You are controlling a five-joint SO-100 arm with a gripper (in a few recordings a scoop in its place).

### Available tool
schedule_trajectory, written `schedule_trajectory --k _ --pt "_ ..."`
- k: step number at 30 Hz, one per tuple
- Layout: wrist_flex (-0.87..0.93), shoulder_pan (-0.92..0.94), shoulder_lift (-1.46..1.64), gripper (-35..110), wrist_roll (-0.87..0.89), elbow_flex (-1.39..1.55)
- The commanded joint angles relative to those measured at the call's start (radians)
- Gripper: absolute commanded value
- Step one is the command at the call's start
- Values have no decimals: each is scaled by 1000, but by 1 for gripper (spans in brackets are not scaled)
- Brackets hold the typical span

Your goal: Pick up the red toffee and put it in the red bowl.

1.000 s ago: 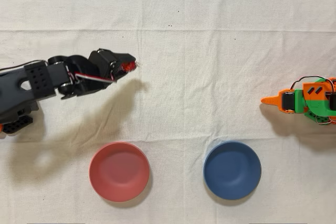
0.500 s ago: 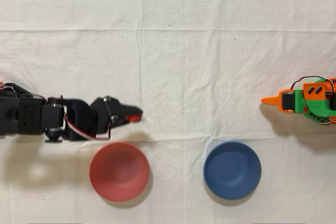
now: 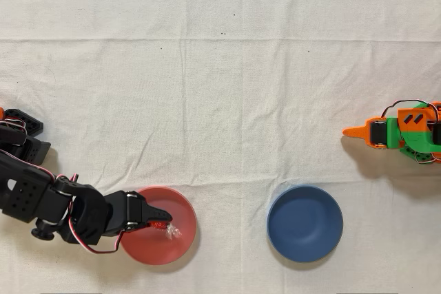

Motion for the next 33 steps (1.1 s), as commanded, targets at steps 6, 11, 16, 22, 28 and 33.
schedule_trajectory --k 6,11,16,22,28,33 --pt "-43 80 69 11 -17 35" --pt "-67 77 61 11 -12 64" --pt "-98 77 61 11 -12 109" --pt "-143 77 55 11 -25 143" --pt "-178 77 23 11 -34 141" --pt "-193 77 3 12 -37 133"
